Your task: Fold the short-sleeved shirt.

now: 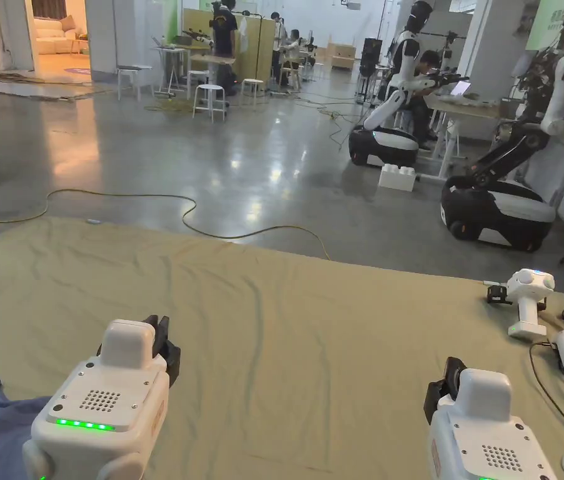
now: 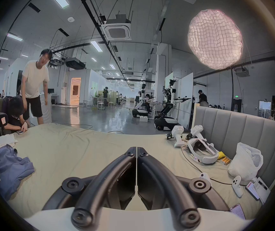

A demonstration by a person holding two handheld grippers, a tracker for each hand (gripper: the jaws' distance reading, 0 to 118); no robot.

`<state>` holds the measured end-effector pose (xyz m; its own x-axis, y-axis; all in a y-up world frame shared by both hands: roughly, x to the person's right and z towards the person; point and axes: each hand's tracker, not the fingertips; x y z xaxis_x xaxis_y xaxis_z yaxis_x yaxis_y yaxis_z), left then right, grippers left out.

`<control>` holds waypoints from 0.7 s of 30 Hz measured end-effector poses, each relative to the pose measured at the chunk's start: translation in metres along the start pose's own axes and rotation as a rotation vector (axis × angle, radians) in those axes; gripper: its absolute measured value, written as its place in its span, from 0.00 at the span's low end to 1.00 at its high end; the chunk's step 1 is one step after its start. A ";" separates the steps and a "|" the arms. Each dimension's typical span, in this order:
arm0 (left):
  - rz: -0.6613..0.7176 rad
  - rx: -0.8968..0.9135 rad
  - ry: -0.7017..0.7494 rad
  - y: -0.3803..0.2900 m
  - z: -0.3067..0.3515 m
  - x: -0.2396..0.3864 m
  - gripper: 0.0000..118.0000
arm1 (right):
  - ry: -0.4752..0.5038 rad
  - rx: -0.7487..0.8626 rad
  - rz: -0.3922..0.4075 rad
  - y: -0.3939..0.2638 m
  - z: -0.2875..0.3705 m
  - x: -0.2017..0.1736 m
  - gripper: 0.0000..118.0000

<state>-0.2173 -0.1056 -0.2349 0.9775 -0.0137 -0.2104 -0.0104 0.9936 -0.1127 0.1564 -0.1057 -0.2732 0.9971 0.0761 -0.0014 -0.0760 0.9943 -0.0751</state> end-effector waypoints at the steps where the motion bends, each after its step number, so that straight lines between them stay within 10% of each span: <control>1: 0.003 -0.003 -0.001 0.000 0.000 -0.001 0.10 | -0.001 -0.004 -0.001 -0.001 0.000 0.000 0.01; 10: 0.061 -0.019 -0.018 -0.001 0.000 -0.007 0.10 | 0.000 -0.037 -0.015 -0.002 -0.002 0.002 0.01; 18: 0.556 -0.018 -0.096 -0.001 -0.005 -0.041 0.11 | 0.074 -0.007 -0.645 0.005 0.000 0.044 0.01; 21: 0.291 -0.011 -0.034 0.010 -0.005 -0.029 0.11 | 0.020 -0.060 -0.579 0.014 -0.006 0.046 0.01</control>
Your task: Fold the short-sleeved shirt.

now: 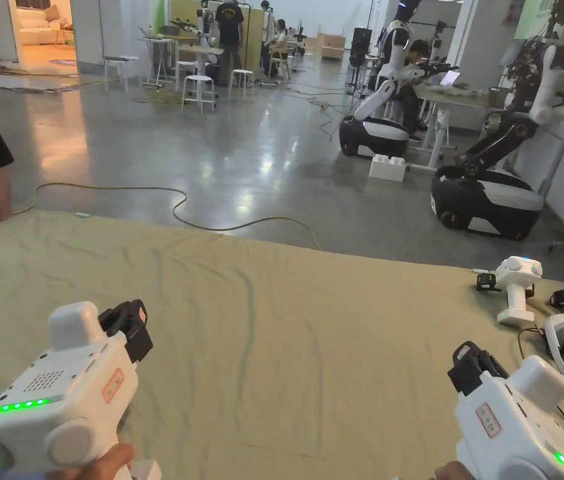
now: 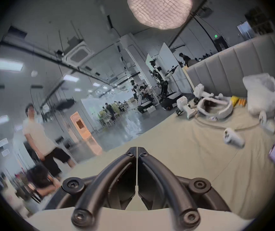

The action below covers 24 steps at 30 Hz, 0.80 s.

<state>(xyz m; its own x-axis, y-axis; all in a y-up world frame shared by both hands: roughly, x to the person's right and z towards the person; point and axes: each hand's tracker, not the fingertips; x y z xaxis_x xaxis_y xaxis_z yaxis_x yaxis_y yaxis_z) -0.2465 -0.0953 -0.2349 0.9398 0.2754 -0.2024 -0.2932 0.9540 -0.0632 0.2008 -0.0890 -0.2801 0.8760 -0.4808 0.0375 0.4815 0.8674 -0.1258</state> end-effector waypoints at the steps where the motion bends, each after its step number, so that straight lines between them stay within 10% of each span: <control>1: -0.190 -0.010 0.023 0.002 -0.001 0.011 0.11 | 0.000 -0.003 0.153 0.001 -0.003 -0.007 0.01; 7: -1.217 -0.018 0.078 -0.021 -0.004 0.054 0.11 | 0.025 0.130 1.461 -0.044 -0.003 -0.045 0.01; 10: -1.462 0.015 0.091 -0.033 0.001 0.054 0.11 | 0.011 0.199 1.775 -0.060 -0.003 -0.041 0.01; 12: -1.439 0.008 0.105 -0.033 0.002 0.051 0.11 | 0.032 0.205 1.773 -0.060 0.000 -0.042 0.01; 15: -1.168 -0.028 0.092 -0.022 0.004 0.049 0.11 | 0.025 0.166 1.570 -0.054 0.001 -0.045 0.01; 24: -0.108 -0.047 -0.019 0.001 0.007 0.012 0.11 | -0.044 -0.003 0.533 -0.025 0.001 -0.034 0.01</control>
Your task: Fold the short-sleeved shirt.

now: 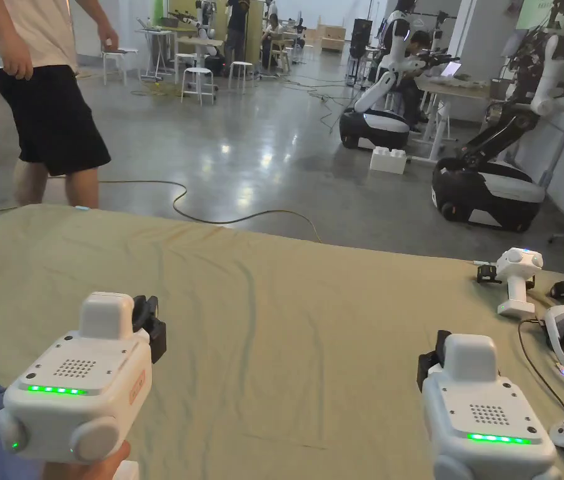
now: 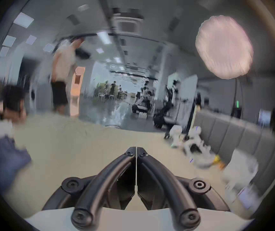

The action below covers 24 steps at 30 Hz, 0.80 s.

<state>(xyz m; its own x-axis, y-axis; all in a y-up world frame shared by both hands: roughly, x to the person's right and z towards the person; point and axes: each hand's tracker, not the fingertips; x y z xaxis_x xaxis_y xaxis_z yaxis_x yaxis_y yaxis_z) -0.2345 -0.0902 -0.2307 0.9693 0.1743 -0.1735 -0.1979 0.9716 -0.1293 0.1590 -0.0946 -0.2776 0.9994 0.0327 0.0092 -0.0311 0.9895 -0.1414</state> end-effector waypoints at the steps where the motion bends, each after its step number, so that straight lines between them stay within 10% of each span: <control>1: 0.054 0.012 -0.006 -0.001 0.000 -0.002 0.11 | 0.010 0.001 -0.072 0.000 0.003 0.003 0.01; 5: 0.078 0.040 -0.025 0.000 0.004 0.004 0.11 | -0.015 -0.001 -0.214 -0.002 0.006 0.007 0.01; 24: -0.097 -0.253 0.072 0.011 0.039 -0.075 0.11 | 0.090 -0.034 -0.023 -0.003 0.000 -0.028 0.01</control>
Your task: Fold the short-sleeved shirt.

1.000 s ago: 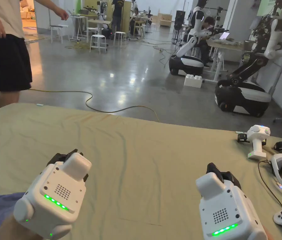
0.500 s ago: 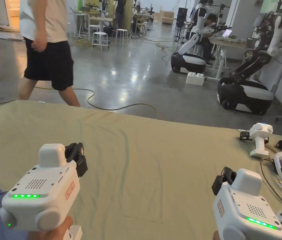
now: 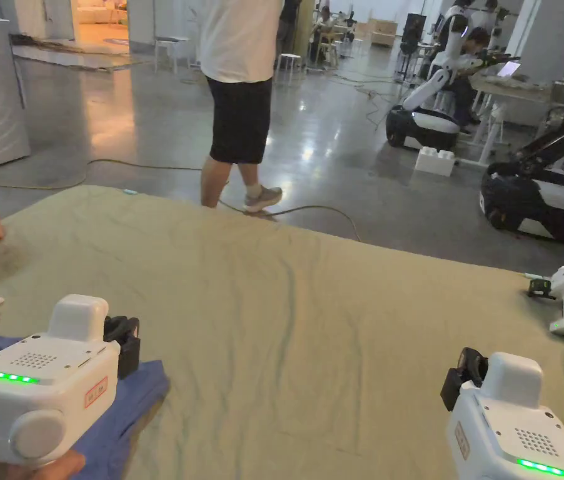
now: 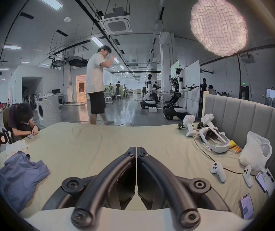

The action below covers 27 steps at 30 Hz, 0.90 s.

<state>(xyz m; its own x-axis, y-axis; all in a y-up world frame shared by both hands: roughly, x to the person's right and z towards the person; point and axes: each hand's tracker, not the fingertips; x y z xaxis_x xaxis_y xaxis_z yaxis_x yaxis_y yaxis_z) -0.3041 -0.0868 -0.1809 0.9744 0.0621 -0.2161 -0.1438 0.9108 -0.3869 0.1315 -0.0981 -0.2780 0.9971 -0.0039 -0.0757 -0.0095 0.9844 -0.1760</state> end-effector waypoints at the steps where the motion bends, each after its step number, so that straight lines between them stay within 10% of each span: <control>1: -0.006 -0.037 0.011 -0.002 0.003 -0.014 0.11 | 0.009 -0.008 0.004 -0.001 -0.001 -0.002 0.01; 11: 0.063 -0.380 0.169 -0.045 -0.011 -0.137 0.11 | 0.085 -0.062 -0.018 -0.019 -0.010 -0.024 0.01; 17: 0.227 -0.502 0.160 -0.077 -0.047 -0.181 0.64 | 0.114 -0.082 0.020 -0.024 -0.011 -0.036 0.01; 27: 0.142 -0.730 0.209 -0.140 -0.117 -0.199 0.62 | 0.099 -0.123 0.050 -0.034 -0.017 -0.038 0.01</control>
<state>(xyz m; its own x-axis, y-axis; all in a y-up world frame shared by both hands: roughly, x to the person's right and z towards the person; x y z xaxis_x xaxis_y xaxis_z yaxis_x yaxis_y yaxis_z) -0.4981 -0.2747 -0.1881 0.8955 0.0136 -0.4449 -0.4135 0.3953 -0.8202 0.0926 -0.1342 -0.2860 0.9829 0.0215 -0.1830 -0.0746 0.9547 -0.2881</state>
